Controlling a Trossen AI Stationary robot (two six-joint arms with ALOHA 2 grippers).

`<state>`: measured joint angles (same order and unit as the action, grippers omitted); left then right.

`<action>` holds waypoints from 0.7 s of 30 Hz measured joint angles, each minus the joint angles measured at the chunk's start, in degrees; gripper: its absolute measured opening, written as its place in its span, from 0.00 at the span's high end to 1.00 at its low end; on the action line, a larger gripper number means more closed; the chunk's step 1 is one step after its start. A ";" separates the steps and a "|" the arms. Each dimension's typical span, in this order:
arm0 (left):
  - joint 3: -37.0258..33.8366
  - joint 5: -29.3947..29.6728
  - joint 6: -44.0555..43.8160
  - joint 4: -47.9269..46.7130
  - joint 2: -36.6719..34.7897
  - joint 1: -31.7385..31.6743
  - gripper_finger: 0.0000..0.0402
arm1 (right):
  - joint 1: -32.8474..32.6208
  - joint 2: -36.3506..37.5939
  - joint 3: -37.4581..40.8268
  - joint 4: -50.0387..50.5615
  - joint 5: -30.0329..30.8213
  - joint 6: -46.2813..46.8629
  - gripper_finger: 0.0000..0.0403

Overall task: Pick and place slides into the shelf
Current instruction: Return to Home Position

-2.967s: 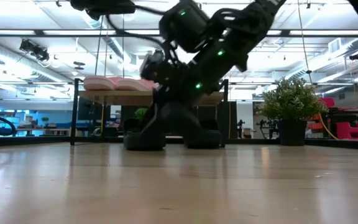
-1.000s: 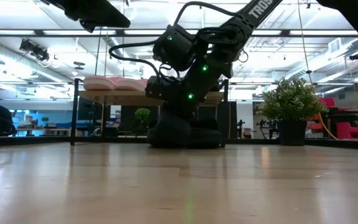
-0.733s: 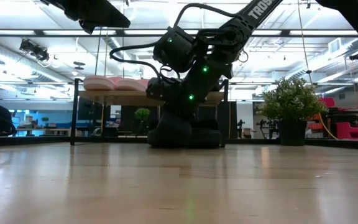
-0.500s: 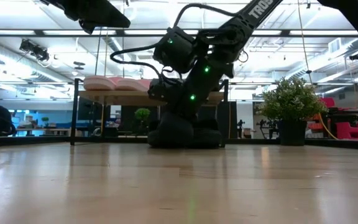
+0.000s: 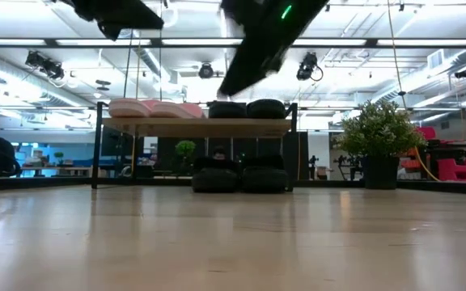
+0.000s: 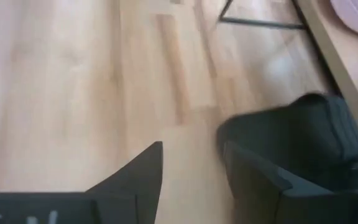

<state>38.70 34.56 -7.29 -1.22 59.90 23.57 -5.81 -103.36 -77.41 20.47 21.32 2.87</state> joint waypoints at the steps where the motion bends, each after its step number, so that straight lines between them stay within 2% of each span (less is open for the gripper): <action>1: 0.00 -0.04 0.05 0.01 -0.39 0.55 0.95 | -0.86 2.08 0.00 2.88 -0.56 1.39 0.56; 5: 0.00 -0.02 5.18 0.28 -2.85 2.87 0.94 | -4.12 11.01 0.00 13.61 -0.98 7.89 0.56; 9: 0.00 0.20 9.39 0.37 -6.10 3.69 0.96 | -7.56 20.59 0.00 20.18 -1.19 15.05 0.56; 12: 0.00 3.53 6.79 -0.57 -9.80 3.24 0.98 | -9.99 26.96 0.00 23.02 -1.19 17.42 0.56; 16: 0.00 5.90 5.91 -6.43 -17.17 3.22 0.99 | -13.53 33.70 0.66 26.17 1.27 16.58 0.56; 21: 0.02 5.94 -2.25 -16.60 -27.51 3.24 0.94 | -17.33 40.92 8.90 23.75 7.40 16.34 0.56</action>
<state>38.72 40.50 -9.54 -17.82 32.39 26.81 -23.14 -62.44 -68.51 44.23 28.73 19.20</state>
